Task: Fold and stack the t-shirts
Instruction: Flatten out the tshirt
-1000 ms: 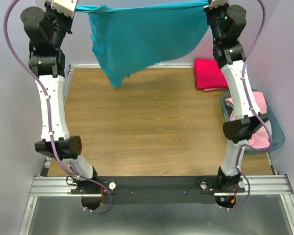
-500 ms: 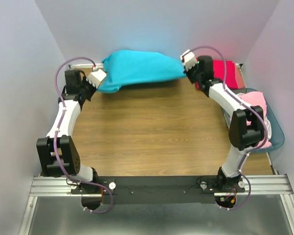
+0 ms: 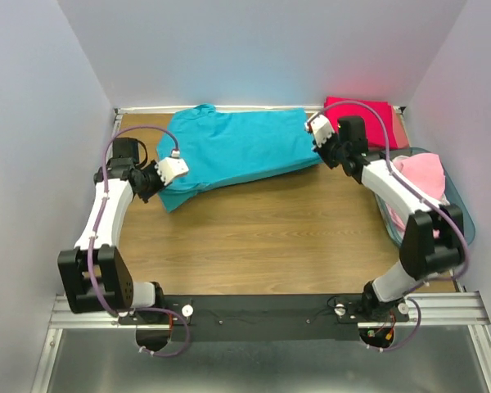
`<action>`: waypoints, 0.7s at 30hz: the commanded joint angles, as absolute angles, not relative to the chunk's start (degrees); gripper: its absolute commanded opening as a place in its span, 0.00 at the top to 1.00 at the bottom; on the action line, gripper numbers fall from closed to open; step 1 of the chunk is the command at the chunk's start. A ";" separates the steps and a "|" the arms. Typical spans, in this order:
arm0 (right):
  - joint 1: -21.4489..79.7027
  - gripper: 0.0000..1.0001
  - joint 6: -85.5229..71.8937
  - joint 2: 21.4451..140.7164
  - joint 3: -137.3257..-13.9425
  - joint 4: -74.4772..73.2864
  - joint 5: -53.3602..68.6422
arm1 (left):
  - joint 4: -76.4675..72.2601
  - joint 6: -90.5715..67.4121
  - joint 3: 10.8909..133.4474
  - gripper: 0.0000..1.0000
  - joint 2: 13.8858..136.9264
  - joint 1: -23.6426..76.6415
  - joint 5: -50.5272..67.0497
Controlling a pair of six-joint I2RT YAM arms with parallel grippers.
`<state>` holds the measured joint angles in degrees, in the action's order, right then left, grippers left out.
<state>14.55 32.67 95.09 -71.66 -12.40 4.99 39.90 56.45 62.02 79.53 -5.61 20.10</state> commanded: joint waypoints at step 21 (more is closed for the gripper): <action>14.41 0.37 31.30 89.37 -67.57 -38.14 10.37 | 47.66 58.93 55.90 0.48 68.45 7.56 16.27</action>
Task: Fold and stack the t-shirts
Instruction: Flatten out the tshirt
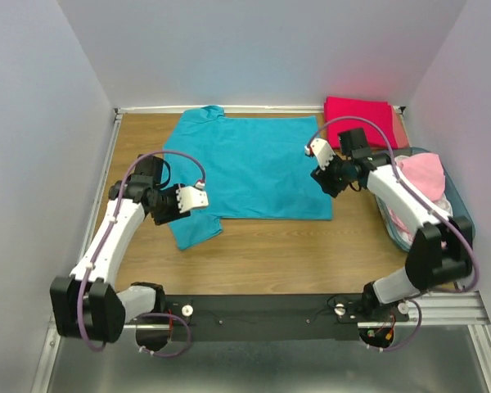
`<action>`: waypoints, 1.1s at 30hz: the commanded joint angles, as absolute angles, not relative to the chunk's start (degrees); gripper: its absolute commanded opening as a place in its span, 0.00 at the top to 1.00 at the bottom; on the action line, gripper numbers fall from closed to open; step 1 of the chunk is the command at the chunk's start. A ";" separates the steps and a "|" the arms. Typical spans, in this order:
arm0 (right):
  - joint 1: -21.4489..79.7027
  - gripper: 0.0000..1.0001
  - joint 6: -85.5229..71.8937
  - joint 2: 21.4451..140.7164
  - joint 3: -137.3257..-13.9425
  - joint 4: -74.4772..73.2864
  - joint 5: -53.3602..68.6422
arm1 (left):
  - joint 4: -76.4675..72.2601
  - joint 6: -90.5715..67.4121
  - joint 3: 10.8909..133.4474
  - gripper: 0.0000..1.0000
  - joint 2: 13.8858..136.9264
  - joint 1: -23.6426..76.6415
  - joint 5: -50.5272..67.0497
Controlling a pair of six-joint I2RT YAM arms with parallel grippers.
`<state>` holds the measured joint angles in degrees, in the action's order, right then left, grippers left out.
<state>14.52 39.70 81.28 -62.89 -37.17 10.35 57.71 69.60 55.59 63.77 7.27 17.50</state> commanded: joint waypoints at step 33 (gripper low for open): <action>14.59 0.48 30.58 100.31 -61.53 -41.03 -1.23 | 43.56 54.13 45.09 0.69 80.52 0.44 7.64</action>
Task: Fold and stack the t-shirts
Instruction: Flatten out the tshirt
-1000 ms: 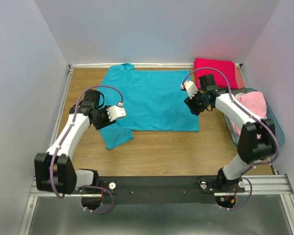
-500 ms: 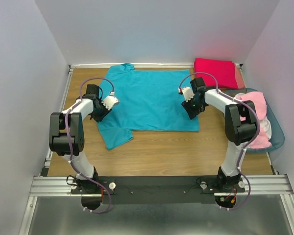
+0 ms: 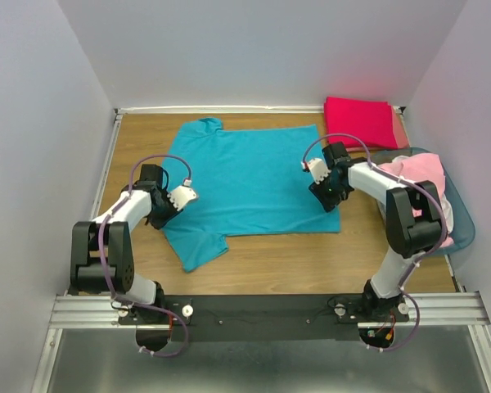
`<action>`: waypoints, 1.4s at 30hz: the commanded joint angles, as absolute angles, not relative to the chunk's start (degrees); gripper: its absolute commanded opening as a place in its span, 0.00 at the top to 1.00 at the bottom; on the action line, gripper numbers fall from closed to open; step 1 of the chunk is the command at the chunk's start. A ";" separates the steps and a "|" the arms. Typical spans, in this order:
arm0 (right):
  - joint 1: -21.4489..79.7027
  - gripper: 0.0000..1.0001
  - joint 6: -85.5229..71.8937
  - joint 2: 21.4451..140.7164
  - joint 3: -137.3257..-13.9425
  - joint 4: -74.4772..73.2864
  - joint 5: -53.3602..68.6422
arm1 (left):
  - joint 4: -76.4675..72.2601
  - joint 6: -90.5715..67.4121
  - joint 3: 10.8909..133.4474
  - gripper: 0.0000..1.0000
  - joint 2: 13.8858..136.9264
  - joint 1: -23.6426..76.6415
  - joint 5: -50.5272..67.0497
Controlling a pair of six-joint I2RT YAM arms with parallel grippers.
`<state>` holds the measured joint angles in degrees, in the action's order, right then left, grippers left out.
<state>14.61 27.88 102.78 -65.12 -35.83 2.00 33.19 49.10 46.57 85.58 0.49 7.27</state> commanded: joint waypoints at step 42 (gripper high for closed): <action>14.07 0.45 29.88 97.48 -69.68 -51.68 15.91 | 48.77 52.38 51.74 0.59 77.17 0.53 13.87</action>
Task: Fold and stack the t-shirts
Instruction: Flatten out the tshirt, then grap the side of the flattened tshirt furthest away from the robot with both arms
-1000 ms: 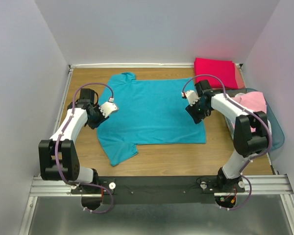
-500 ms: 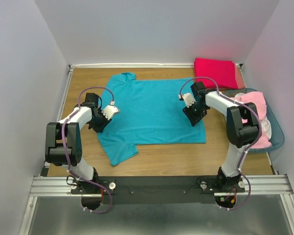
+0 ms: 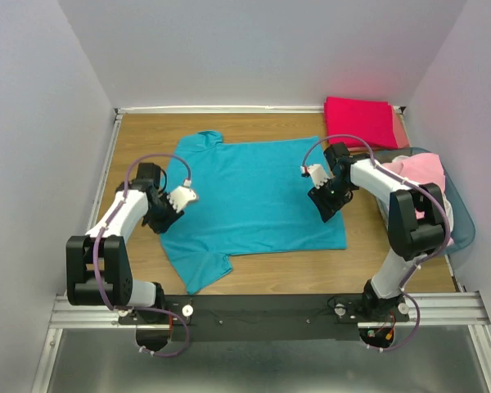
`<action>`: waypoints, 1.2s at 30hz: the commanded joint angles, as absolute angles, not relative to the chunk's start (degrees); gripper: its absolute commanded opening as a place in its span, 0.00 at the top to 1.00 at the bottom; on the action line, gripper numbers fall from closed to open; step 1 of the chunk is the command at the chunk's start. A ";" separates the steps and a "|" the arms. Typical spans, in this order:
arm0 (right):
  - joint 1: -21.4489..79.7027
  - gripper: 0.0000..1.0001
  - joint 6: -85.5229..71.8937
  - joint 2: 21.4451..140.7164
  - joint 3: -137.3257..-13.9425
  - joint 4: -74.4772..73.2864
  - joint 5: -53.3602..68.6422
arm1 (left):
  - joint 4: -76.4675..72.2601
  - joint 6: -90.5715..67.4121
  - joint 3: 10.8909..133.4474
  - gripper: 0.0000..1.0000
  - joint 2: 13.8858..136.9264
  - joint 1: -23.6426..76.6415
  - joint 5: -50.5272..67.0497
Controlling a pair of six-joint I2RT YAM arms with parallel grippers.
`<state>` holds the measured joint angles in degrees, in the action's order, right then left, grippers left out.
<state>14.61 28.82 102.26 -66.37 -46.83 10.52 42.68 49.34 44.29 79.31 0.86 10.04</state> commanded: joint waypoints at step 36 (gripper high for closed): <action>8.70 0.45 16.52 130.52 -120.33 -44.74 19.87 | 25.49 3.52 127.79 0.37 146.76 -3.60 35.06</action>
